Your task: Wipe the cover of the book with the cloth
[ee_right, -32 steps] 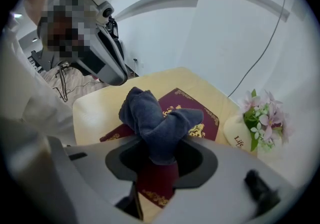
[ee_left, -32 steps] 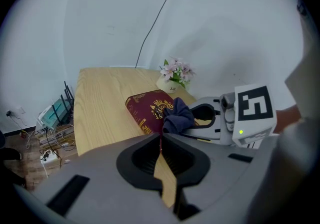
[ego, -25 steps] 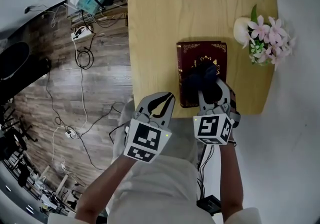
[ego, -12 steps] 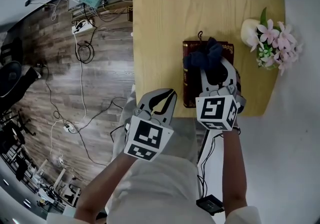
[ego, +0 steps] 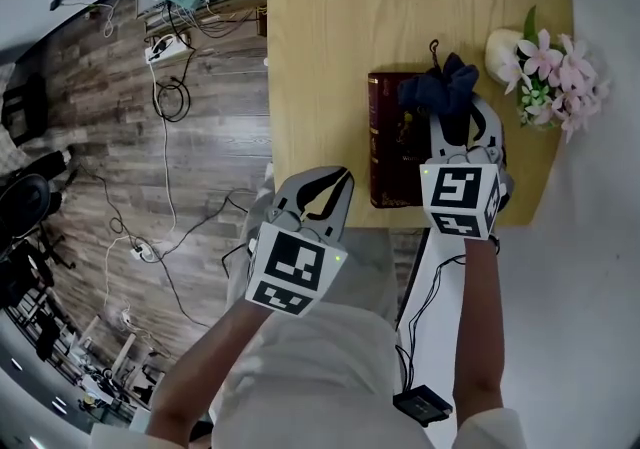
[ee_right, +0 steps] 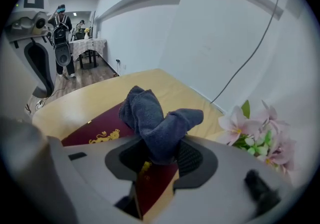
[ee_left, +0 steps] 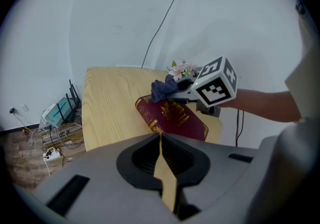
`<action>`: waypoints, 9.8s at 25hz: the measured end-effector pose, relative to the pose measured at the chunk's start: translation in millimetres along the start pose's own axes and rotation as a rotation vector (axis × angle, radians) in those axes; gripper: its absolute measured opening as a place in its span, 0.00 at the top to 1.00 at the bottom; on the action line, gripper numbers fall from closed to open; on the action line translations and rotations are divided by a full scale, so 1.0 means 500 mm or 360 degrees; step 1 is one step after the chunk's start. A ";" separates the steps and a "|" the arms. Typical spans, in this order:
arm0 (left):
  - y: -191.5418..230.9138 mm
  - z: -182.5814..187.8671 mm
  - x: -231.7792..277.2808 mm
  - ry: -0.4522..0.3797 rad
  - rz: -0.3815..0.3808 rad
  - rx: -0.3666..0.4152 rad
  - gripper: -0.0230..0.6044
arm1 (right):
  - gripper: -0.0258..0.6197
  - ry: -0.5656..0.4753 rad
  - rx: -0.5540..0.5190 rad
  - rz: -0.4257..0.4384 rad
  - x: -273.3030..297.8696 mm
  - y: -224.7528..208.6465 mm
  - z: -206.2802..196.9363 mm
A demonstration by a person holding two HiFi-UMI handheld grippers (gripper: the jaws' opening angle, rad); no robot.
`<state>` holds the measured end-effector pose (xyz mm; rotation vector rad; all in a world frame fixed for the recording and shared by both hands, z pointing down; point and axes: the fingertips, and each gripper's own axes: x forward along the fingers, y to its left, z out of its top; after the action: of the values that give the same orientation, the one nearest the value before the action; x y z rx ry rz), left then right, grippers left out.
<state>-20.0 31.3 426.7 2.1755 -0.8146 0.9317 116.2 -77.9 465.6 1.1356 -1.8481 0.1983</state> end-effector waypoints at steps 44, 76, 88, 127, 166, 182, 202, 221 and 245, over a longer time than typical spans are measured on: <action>-0.096 -0.037 0.016 0.0038 -0.0155 0.0130 0.93 | 0.72 0.0206 -0.0045 0.0076 -0.204 0.199 -0.209; -0.022 -0.048 -0.044 -0.0023 -0.0045 0.0011 0.93 | 0.72 0.0093 -0.0225 0.0091 -0.091 0.148 -0.058; -0.039 -0.049 -0.035 0.0006 -0.0074 0.0045 0.93 | 0.72 0.0169 -0.0055 -0.0048 -0.081 0.053 -0.102; -0.016 -0.058 -0.068 0.0005 -0.0042 0.0063 0.93 | 0.72 0.0060 -0.0143 -0.0065 -0.008 0.055 0.017; -0.083 -0.009 -0.053 0.0024 -0.0132 0.0221 0.93 | 0.72 0.0257 -0.0039 -0.0022 -0.147 0.148 -0.155; -0.112 0.008 -0.108 -0.0068 -0.0090 0.0229 0.93 | 0.72 0.0239 0.0165 0.0218 -0.228 0.259 -0.181; -0.171 0.171 -0.255 -0.0444 -0.0127 0.0186 0.93 | 0.72 -0.0321 0.0832 0.0080 -0.438 0.019 0.034; -0.214 0.251 -0.388 -0.0720 -0.0177 0.0192 0.93 | 0.72 -0.0772 0.0845 -0.0082 -0.691 0.007 0.075; -0.261 0.228 -0.390 -0.0705 -0.0237 0.0269 0.93 | 0.72 -0.0953 0.0776 -0.0001 -0.709 0.042 0.122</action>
<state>10.7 83.4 173.1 2.5989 -0.7798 0.4610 113.1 120.3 164.8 1.6613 -2.4021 0.3499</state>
